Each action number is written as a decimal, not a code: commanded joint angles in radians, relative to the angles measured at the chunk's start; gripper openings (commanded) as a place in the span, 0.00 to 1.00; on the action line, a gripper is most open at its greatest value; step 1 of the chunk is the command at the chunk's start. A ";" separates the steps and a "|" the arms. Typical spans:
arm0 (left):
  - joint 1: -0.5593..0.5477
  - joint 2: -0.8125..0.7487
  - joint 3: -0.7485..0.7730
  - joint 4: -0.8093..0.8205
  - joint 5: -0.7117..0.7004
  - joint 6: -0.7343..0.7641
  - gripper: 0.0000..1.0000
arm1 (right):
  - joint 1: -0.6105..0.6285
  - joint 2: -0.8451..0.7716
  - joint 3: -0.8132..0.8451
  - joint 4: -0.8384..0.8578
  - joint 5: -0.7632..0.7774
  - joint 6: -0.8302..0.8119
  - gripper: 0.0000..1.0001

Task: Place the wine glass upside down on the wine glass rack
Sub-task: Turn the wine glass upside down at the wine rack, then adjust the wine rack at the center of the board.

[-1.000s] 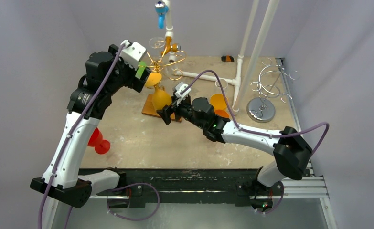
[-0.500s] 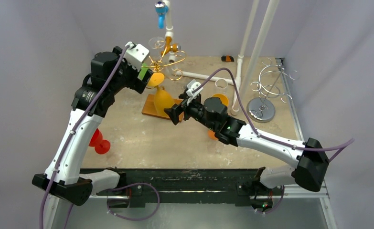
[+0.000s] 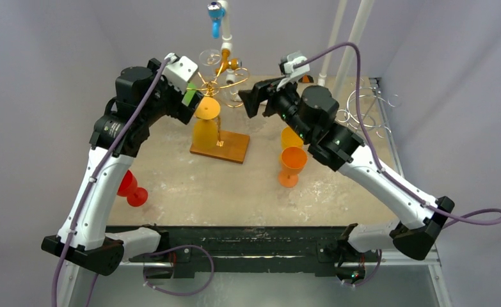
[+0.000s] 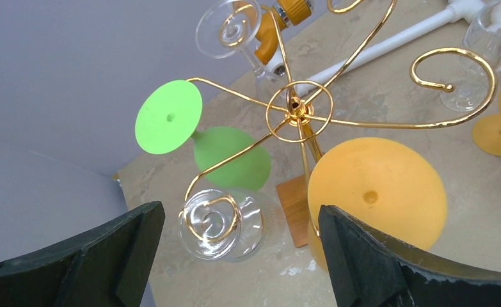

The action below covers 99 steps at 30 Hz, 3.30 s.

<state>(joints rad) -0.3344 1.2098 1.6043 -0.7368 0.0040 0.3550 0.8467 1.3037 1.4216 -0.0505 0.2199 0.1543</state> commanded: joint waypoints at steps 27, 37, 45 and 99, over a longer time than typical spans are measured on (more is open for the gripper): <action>-0.002 0.033 0.030 0.024 -0.151 0.132 0.80 | -0.198 0.420 0.404 -0.137 -0.059 0.155 0.64; -0.002 0.144 0.098 0.046 -0.126 0.143 0.72 | -0.197 0.402 0.338 -0.105 -0.100 0.177 0.38; -0.002 0.218 0.128 0.053 -0.136 0.162 0.65 | -0.197 0.375 0.278 -0.085 -0.114 0.204 0.27; 0.009 0.183 0.020 0.089 -0.177 0.211 0.46 | -0.235 0.257 0.342 -0.183 -0.101 0.240 0.48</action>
<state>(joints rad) -0.3336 1.4338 1.6272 -0.6598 -0.1421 0.5468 0.6353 1.5574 1.6806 -0.2405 0.1425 0.3985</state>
